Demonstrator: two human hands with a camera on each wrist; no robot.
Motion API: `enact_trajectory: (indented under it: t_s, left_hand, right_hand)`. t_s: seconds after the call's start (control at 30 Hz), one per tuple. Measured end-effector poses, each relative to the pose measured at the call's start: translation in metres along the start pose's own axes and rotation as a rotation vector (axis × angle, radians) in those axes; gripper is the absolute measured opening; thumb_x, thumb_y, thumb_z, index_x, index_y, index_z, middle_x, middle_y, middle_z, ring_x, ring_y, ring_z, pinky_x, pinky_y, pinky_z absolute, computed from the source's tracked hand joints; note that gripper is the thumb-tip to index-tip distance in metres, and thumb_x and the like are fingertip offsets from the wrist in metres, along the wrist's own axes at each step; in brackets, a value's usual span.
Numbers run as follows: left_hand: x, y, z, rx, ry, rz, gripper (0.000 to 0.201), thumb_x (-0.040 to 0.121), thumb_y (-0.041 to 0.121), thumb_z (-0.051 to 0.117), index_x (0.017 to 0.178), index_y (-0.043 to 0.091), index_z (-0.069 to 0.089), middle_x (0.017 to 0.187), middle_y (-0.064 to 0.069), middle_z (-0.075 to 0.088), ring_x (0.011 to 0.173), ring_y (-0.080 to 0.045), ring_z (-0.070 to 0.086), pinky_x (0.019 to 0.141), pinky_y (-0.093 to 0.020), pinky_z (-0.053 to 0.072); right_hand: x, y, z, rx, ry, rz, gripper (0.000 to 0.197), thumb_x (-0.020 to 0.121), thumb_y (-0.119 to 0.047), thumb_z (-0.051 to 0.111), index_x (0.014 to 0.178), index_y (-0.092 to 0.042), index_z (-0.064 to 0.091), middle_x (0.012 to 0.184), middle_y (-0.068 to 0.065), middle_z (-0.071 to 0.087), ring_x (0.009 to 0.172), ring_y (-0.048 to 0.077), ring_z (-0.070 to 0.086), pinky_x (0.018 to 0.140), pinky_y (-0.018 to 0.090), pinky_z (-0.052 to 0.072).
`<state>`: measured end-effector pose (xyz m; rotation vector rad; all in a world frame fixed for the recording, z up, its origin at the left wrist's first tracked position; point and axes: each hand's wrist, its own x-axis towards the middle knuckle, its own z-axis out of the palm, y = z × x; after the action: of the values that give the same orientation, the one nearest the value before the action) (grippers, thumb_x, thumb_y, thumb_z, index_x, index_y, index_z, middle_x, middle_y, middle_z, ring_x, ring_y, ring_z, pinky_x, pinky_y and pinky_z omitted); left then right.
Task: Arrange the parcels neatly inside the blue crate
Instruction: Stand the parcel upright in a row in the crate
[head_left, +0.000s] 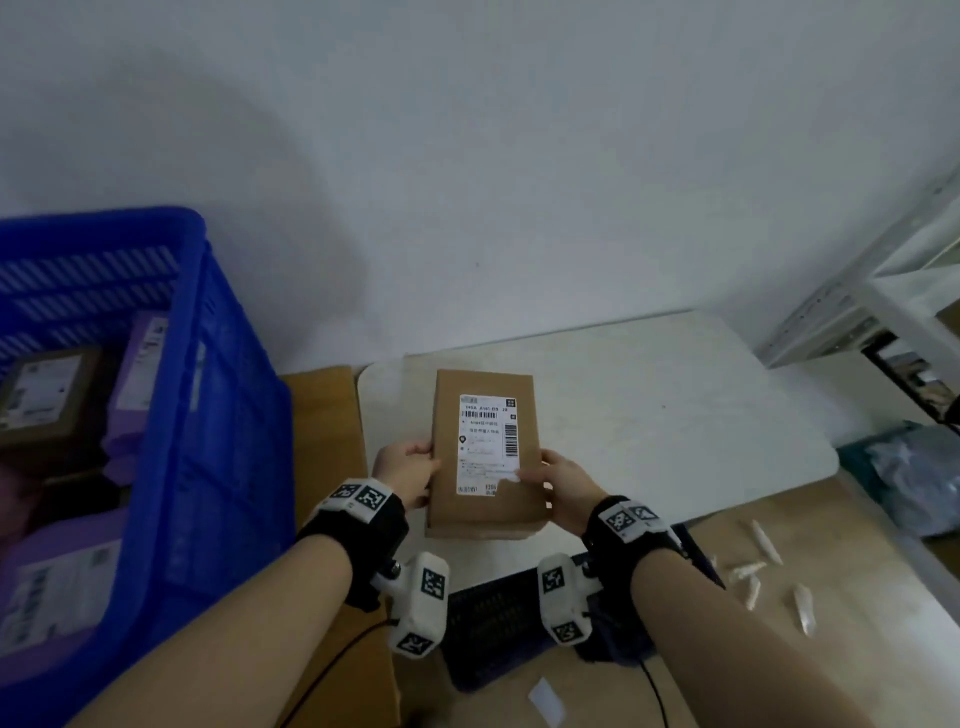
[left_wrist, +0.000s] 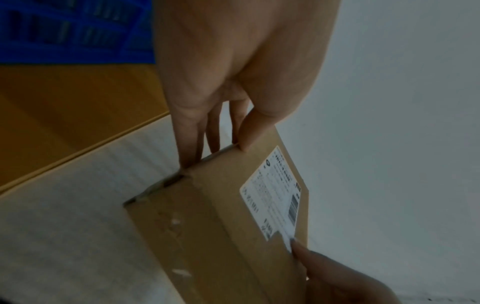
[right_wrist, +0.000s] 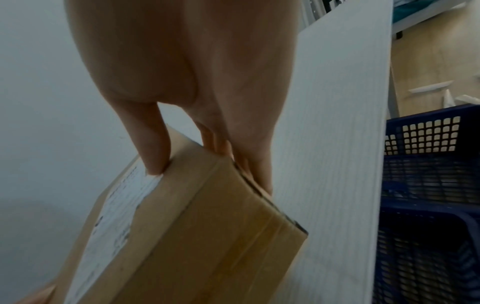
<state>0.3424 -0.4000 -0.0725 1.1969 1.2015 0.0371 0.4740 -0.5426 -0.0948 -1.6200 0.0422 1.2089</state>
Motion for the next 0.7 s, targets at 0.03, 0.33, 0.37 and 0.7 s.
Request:
enact_trajectory:
  t_s: [0.03,0.33,0.37,0.7]
  left_hand:
    - [0.002,-0.007,-0.001,-0.020,0.006,-0.012,0.039,0.092,0.002,0.053,0.131,0.009,0.054,0.125,-0.014,0.062,0.112,-0.033,0.059,0.088,-0.038,0.049]
    - [0.012,-0.040,-0.009,-0.084,-0.032,0.001,0.050,0.092,-0.011,0.045,0.140,0.006,0.043,0.139,-0.008,0.051,0.125,-0.028,0.051,0.103,-0.041,0.041]
    - [0.013,-0.042,-0.009,-0.082,-0.040,0.015,0.052,0.092,-0.012,0.045,0.140,0.006,0.043,0.140,-0.007,0.050,0.128,-0.027,0.049,0.106,-0.043,0.041]
    - [-0.015,0.012,-0.021,0.332,-0.017,0.214,0.046,0.091,0.007,0.055,0.136,0.010,0.049,0.141,-0.011,0.050,0.131,-0.025,0.046,0.107,-0.031,0.037]
  right_hand:
    - [0.003,0.003,0.001,-0.008,-0.006,0.006,0.038,0.088,0.003,0.053,0.121,-0.016,0.054,0.102,0.002,0.063,0.093,0.023,0.055,0.073,0.034,0.049]
    - [0.018,0.022,0.011,-0.056,0.012,-0.012,0.048,0.091,0.003,0.050,0.136,-0.012,0.044,0.132,0.009,0.057,0.107,0.027,0.054,0.079,0.039,0.049]
    - [0.018,0.023,0.012,-0.059,0.016,-0.021,0.050,0.091,0.004,0.050,0.138,-0.012,0.044,0.134,0.009,0.056,0.109,0.027,0.055,0.073,0.035,0.049]
    - [-0.016,-0.034,0.032,-0.652,0.181,-0.272,0.047,0.090,-0.008,0.056,0.135,-0.003,0.048,0.142,0.014,0.048,0.132,0.026,0.045,0.105,0.033,0.037]
